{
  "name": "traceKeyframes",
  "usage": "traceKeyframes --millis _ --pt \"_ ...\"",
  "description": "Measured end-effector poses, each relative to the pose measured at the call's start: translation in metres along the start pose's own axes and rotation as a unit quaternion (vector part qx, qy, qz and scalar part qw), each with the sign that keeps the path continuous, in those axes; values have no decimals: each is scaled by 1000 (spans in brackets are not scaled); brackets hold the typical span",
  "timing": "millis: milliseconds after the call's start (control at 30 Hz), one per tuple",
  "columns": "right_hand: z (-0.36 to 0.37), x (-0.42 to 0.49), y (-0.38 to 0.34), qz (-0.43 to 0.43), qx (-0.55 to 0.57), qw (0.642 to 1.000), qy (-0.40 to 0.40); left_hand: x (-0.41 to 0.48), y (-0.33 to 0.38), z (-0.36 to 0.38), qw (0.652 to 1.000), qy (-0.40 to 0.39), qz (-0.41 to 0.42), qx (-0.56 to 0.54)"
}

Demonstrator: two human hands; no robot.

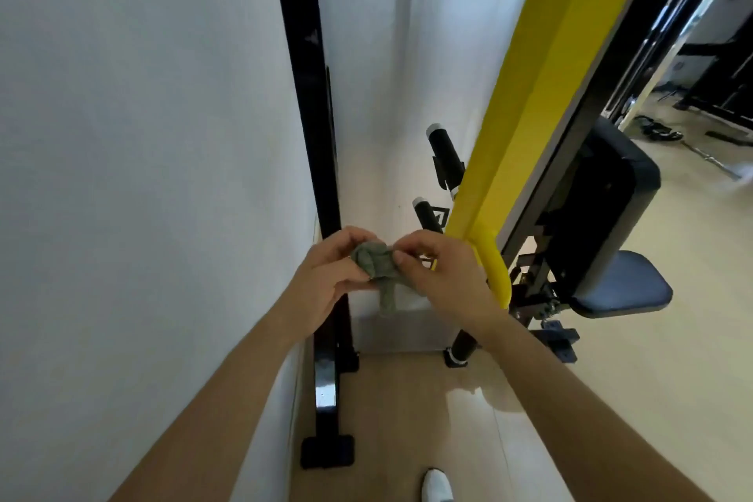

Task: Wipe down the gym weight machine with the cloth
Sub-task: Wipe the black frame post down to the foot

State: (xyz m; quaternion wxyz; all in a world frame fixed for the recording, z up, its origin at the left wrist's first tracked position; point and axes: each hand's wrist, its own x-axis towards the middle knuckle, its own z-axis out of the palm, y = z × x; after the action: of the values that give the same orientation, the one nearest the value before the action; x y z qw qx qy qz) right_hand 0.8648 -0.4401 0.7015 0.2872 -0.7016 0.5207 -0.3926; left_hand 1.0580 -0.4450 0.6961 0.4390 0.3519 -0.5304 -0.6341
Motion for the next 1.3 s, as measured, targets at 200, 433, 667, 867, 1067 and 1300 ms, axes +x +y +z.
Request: traceKeyframes --millis 200,433,667,867,1067,1300 --pt "4 27 -8 -16 43 998 -38 -5 22 -8 999 30 -12 22" --pt "12 53 -13 -40 105 987 -116 0 46 -12 968 178 7 176" --pt "31 84 -23 -62 141 981 -121 9 69 -24 937 230 40 261" --pt "20 130 -41 -80 67 982 -156 34 108 -55 934 231 90 256" --pt "-10 175 -84 -85 17 989 -122 64 166 -93 877 248 147 385" --pt "-47 219 -149 -113 -97 989 18 86 224 -116 817 256 213 471"
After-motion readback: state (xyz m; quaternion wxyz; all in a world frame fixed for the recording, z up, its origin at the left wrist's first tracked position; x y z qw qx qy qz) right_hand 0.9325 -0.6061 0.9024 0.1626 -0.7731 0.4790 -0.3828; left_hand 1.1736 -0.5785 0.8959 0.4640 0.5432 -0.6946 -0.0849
